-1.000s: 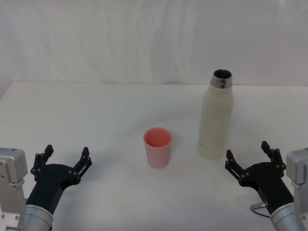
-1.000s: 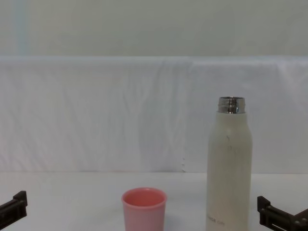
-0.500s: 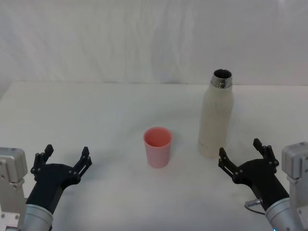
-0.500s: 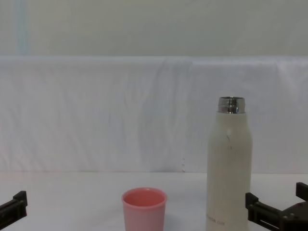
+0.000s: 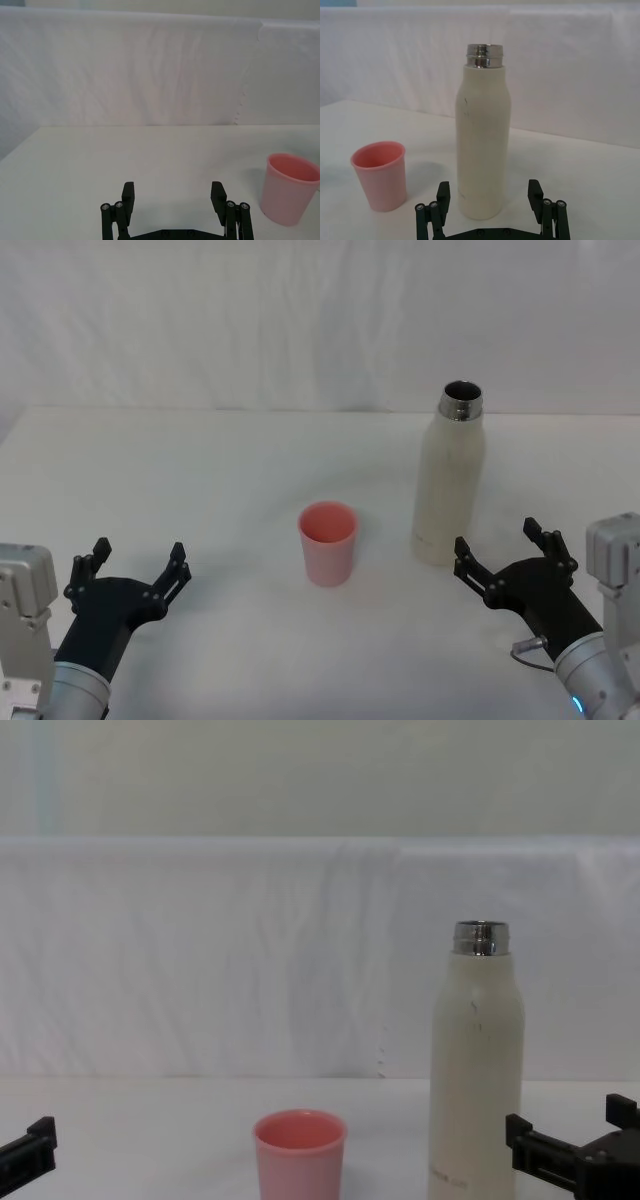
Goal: Grasp the thermos with one hand and pour water into the cup lid.
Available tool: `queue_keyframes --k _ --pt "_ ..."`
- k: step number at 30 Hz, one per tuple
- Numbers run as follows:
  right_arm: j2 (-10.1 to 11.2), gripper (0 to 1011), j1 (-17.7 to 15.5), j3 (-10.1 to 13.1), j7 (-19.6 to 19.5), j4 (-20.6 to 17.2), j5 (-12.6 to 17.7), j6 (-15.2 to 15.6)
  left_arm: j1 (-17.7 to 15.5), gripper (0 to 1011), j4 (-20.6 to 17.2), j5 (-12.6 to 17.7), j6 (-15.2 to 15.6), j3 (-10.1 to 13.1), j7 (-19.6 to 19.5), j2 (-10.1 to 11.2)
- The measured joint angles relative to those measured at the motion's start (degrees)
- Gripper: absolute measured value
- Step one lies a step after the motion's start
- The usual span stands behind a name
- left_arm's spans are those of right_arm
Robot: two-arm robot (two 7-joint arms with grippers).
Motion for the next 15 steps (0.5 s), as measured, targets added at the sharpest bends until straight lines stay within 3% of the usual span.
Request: queue_keyframes --k 15 --pt "0.81 1003 4.68 0.71 4.6 3.64 2.68 3.21 0.0 1001 0.0 0.0 0.0 0.0 0.0 0.0"
